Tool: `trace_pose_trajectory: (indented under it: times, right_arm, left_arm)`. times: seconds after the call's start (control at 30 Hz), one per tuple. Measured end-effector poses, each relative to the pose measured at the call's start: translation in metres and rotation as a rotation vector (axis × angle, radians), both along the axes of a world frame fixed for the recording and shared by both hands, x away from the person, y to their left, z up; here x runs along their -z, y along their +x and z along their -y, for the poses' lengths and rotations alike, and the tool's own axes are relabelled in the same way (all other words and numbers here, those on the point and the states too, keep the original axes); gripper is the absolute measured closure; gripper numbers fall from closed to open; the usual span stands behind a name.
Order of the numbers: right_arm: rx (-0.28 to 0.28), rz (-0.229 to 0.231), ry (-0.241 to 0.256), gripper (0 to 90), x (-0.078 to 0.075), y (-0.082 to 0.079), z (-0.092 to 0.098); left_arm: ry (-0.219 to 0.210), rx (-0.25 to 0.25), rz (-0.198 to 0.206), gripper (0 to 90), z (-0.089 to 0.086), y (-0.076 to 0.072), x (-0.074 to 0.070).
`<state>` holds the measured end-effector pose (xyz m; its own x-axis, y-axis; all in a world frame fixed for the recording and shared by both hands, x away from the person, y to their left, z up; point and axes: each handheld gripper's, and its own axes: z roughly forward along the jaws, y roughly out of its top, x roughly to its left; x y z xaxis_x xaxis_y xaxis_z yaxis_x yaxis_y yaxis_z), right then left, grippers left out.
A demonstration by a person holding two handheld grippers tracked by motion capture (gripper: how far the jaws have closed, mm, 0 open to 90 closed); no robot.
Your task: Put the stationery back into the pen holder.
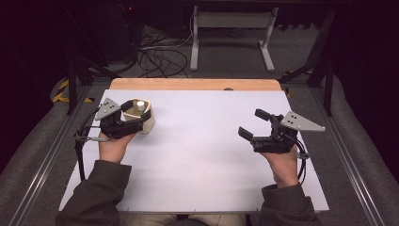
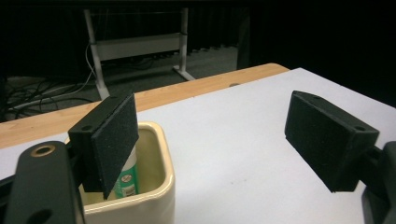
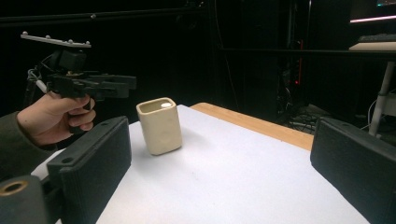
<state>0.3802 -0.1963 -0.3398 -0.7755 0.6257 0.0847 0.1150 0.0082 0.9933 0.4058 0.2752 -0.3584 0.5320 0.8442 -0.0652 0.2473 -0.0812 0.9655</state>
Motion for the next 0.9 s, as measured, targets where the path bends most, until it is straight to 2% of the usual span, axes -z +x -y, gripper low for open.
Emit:
trace_pose_trajectory:
  times: [0.17, 0.6, 0.9]
  right_arm:
    - [0.001, 0.000, 0.003, 5.8, 0.000, 0.000, 0.001]
    - [0.001, 0.002, 0.007, 5.8, -0.001, 0.000, 0.001]
    - [0.001, 0.006, 0.008, 5.8, -0.001, 0.000, 0.002]
  left_arm:
    - [0.016, 0.017, 0.012, 15.5, 0.003, -0.009, -0.003]
    - [0.005, 0.062, 0.053, 12.3, 0.006, -0.032, -0.011]
    - [0.008, 0.079, 0.061, 11.4, 0.008, -0.043, -0.011]
